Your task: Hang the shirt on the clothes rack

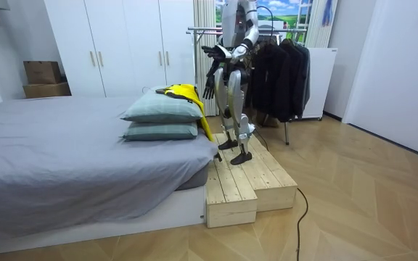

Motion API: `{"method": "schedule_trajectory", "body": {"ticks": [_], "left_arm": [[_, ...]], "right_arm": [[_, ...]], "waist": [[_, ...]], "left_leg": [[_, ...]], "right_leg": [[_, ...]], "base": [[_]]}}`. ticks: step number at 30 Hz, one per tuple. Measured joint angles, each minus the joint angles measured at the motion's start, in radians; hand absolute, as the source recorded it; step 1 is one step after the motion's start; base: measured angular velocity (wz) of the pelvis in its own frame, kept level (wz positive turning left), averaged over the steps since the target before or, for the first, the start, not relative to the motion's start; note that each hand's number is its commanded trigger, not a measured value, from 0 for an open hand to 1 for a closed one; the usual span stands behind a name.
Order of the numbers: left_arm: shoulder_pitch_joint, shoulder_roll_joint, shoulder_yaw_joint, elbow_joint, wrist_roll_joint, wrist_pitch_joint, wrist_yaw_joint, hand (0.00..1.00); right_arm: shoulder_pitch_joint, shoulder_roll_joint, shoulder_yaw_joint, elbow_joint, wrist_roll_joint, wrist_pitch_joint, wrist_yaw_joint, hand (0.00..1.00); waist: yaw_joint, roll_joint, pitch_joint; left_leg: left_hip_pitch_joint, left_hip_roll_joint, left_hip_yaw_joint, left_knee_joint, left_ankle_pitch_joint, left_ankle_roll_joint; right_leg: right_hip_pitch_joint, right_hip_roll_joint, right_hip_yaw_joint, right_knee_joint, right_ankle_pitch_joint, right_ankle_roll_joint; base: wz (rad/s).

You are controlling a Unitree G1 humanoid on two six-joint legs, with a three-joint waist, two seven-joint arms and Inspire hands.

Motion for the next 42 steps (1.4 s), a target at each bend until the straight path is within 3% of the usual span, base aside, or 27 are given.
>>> {"method": "schedule_trajectory", "body": {"ticks": [11, 14, 18, 26, 30, 34, 42], "left_arm": [[-0.046, 0.013, -0.079, -0.006, 0.108, 0.031, -0.013, 0.00], [-0.059, 0.013, -0.083, -0.035, 0.149, 0.055, -0.025, 0.00], [-0.071, 0.013, -0.084, -0.058, 0.193, 0.061, -0.047, 0.00], [-0.098, 0.008, -0.089, -0.057, 0.193, 0.069, -0.049, 0.00], [-0.105, 0.007, -0.131, -0.057, 0.193, 0.084, -0.049, 0.00], [-0.116, -0.005, -0.152, -0.057, 0.193, 0.095, -0.054, 0.00], [-0.221, -0.005, -0.204, -0.052, 0.193, 0.097, -0.059, 0.00]], "right_arm": [[-0.006, -0.003, 0.021, 0.009, 0.038, 0.000, 0.007, 0.00], [-0.004, -0.004, 0.030, 0.010, 0.055, 0.001, 0.007, 0.00], [-0.002, -0.006, 0.030, 0.010, 0.055, 0.001, 0.007, 0.00], [-0.001, -0.006, 0.009, 0.018, 0.065, -0.001, 0.017, 0.00], [-0.011, -0.007, 0.007, 0.032, 0.085, 0.001, 0.023, 0.00], [-0.011, -0.007, 0.008, 0.034, 0.095, 0.006, 0.039, 0.00], [-0.020, -0.009, 0.023, 0.030, 0.108, 0.012, 0.046, 0.00]], "waist": [[-0.025, 0.006, 0.0008], [-0.024, 0.008, 0.0005], [-0.029, 0.012, -0.0010], [-0.064, 0.007, 0.0010], [-0.095, 0.008, 0.0003], [-0.103, 0.004, 0.0005], [-0.108, 0.000, 0.0064]], "left_leg": [[-0.002, 0.000, 0.005, -0.001, 0.000, 0.000], [-0.002, 0.000, 0.005, -0.001, 0.000, 0.000], [0.000, 0.000, 0.008, -0.001, 0.000, 0.000], [-0.003, 0.002, 0.026, 0.000, 0.000, 0.000], [-0.026, 0.002, 0.027, 0.000, 0.000, 0.000], [-0.027, 0.002, 0.030, 0.001, 0.000, 0.000], [-0.052, 0.004, 0.038, 0.001, 0.000, 0.001]], "right_leg": [[-0.002, 0.000, 0.002, -0.002, 0.000, 0.000], [-0.004, 0.000, 0.005, -0.001, 0.000, 0.000], [-0.004, 0.001, 0.010, -0.001, 0.000, 0.000], [-0.014, 0.001, 0.024, 0.000, 0.000, 0.000], [-0.038, 0.002, 0.027, 0.002, 0.002, 0.001], [-0.041, 0.002, 0.034, 0.001, 0.002, 0.001], [-0.076, 0.005, 0.052, 0.012, 0.002, 0.001]], "base": [[0.00], [-0.01], [-0.04], [-0.05], [0.00], [-0.07], [-0.04]]}}
